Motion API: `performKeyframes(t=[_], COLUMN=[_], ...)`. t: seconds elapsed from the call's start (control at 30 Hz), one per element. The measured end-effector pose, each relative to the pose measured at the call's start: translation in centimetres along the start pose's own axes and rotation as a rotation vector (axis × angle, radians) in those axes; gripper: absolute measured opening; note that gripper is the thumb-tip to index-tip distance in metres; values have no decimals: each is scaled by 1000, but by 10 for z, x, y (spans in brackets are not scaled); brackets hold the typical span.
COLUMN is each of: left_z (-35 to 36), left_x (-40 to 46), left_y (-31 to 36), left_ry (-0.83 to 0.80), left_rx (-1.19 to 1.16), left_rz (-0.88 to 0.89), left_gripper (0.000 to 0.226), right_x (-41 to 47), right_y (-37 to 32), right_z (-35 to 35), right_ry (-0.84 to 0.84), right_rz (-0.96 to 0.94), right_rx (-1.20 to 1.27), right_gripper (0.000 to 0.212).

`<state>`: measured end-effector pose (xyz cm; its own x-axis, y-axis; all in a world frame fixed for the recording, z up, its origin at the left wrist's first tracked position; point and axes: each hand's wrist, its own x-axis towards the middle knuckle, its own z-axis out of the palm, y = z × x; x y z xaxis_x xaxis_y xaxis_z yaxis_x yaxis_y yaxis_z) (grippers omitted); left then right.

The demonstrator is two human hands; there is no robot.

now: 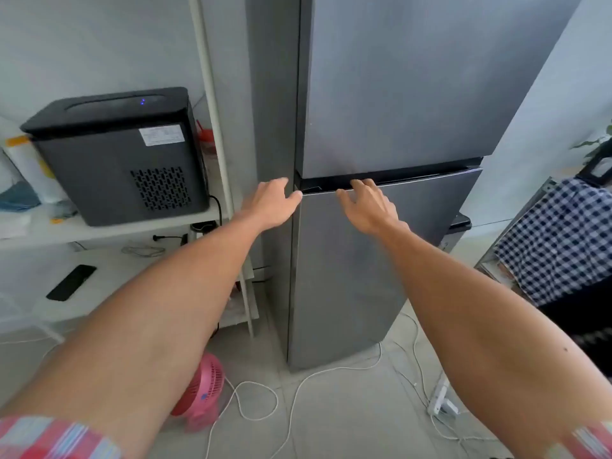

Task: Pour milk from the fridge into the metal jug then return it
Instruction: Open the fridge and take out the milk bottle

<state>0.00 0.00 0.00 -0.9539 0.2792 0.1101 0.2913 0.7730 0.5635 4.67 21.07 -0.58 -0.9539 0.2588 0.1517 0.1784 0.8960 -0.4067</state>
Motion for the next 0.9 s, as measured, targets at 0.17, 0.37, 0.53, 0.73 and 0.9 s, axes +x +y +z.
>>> performKeyframes(t=[0.17,0.37,0.53,0.73,0.9], left_z=[38,76,101,112,119], left_x=[22,40,49,49,45], left_y=[-31,-55,-67,-69,-62], left_ry=[-3,60,78,98,85], left_rx=[-54,-219,-374,-498,-520], left_rz=[-64,-48,-22,76,54], left_gripper=[71,68,70,57,60], right_x=[13,30,43,53,51], right_y=[-2,-6,-6,3,1], right_z=[29,54,65,71,65], right_ry=[25,174,277,315,270], right_rz=[-9,51,71,60,102], right_rx=[41,300,489,574,655], right_gripper=[56,43,40,51,54])
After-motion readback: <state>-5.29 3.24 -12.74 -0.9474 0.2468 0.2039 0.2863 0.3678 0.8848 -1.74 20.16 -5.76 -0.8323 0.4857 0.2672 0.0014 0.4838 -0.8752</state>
